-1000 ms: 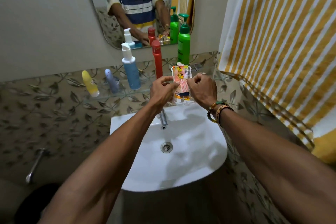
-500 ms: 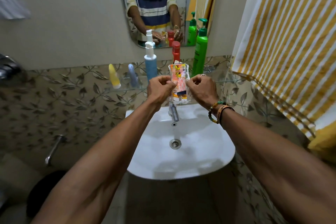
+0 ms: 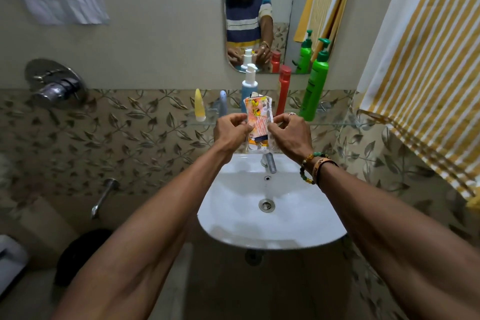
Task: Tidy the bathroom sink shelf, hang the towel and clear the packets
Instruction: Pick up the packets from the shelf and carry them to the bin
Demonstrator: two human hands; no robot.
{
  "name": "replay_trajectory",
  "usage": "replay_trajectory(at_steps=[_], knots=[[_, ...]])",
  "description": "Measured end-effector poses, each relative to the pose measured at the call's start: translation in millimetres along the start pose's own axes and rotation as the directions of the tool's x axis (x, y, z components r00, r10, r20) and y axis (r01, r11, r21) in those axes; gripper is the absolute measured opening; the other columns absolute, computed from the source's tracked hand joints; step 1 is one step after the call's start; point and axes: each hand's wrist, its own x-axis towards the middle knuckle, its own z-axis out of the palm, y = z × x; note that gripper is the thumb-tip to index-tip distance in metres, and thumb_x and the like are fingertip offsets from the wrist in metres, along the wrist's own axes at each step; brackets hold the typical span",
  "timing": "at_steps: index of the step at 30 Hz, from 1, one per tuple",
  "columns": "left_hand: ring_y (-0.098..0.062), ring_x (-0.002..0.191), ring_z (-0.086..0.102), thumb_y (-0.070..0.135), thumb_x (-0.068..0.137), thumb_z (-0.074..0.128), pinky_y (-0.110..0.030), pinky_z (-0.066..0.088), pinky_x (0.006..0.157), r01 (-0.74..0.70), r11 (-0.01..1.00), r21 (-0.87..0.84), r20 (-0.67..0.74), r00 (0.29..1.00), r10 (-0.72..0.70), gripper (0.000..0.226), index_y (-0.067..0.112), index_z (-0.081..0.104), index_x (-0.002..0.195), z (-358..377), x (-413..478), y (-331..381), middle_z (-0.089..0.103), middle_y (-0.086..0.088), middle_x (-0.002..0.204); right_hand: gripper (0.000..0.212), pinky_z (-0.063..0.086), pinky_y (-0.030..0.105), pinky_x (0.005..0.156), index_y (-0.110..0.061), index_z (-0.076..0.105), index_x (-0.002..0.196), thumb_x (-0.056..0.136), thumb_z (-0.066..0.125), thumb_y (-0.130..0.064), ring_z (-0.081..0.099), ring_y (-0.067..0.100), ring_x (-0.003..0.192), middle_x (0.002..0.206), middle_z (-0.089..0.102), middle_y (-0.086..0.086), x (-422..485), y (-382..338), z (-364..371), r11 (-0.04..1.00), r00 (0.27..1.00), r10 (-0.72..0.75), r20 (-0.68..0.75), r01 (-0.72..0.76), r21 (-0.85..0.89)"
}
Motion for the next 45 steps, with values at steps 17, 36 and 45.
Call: replay_trajectory(at_steps=[17, 36, 45], knots=[[-0.022, 0.094, 0.067, 0.002, 0.088, 0.071, -0.017, 0.055, 0.058, -0.020, 0.999, 0.043, -0.162, 0.986, 0.027, 0.038, 0.003, 0.063, 0.126, -22.3, -7.0, 13.1, 0.069, -0.013, 0.116, 0.025, 0.062, 0.041, 0.068, -0.008, 0.068, 0.105, 0.087, 0.067, -0.025, 0.072, 0.023, 0.074, 0.093, 0.074, 0.011, 10.6, -21.1, 9.5, 0.992, 0.984, -0.107, 0.146, 0.096, 0.083], [-0.026, 0.100, 0.069, 0.003, 0.088, 0.071, -0.035, 0.060, 0.081, 0.007, 0.991, 0.132, -0.273, 0.961, 0.030, 0.032, 0.005, 0.065, 0.120, 5.5, 6.5, -4.4, 0.069, -0.013, 0.110, 0.010, 0.061, 0.043, 0.070, -0.016, 0.064, 0.077, 0.083, 0.069, -0.023, 0.068, 0.022, 0.071, 0.075, 0.068, 0.003, 36.8, 9.3, 16.9, 0.983, 0.973, -0.133, 0.190, 0.105, 0.153], [-0.027, 0.097, 0.070, 0.000, 0.087, 0.071, -0.041, 0.059, 0.088, 0.115, 0.986, 0.118, -0.467, 0.883, -0.047, 0.030, 0.004, 0.066, 0.116, -40.5, -12.9, -30.6, 0.072, -0.012, 0.103, 0.020, 0.060, 0.042, 0.067, -0.025, 0.061, 0.062, 0.077, 0.074, -0.028, 0.068, 0.021, 0.068, 0.065, 0.066, -0.005, 27.2, -5.8, 82.0, 0.953, 0.939, -0.117, 0.325, 0.013, 0.303]])
